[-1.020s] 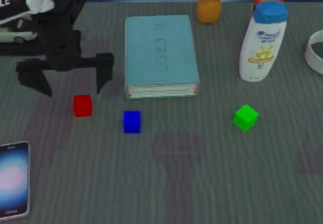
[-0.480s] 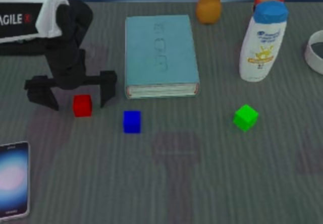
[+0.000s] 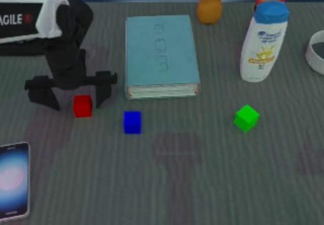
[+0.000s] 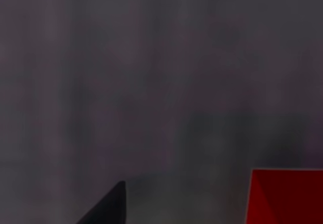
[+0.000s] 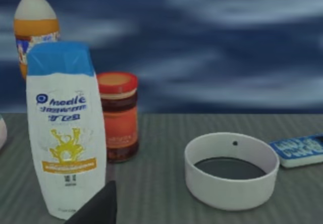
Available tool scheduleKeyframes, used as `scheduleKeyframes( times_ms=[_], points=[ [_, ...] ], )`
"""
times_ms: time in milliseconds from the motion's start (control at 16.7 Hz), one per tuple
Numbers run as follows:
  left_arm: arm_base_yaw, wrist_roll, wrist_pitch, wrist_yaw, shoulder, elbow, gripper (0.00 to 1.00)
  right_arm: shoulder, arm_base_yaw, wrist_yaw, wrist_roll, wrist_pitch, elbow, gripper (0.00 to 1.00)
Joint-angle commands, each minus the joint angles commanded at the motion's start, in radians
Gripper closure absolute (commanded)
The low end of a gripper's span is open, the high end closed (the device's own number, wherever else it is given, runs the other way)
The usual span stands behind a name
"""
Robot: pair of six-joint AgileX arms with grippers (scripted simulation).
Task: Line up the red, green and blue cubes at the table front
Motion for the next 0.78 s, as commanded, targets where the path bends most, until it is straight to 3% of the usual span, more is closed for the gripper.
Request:
scheduleKeyframes(
  times_ms=[360,780],
  points=[
    [0.0,0.0,0.0,0.0,0.0,0.0,0.98,0.0,0.0,0.0,0.0,0.0,0.0,0.0],
    [0.0,0.0,0.0,0.0,0.0,0.0,1.0,0.0,0.0,0.0,0.0,0.0,0.0,0.0]
  ],
)
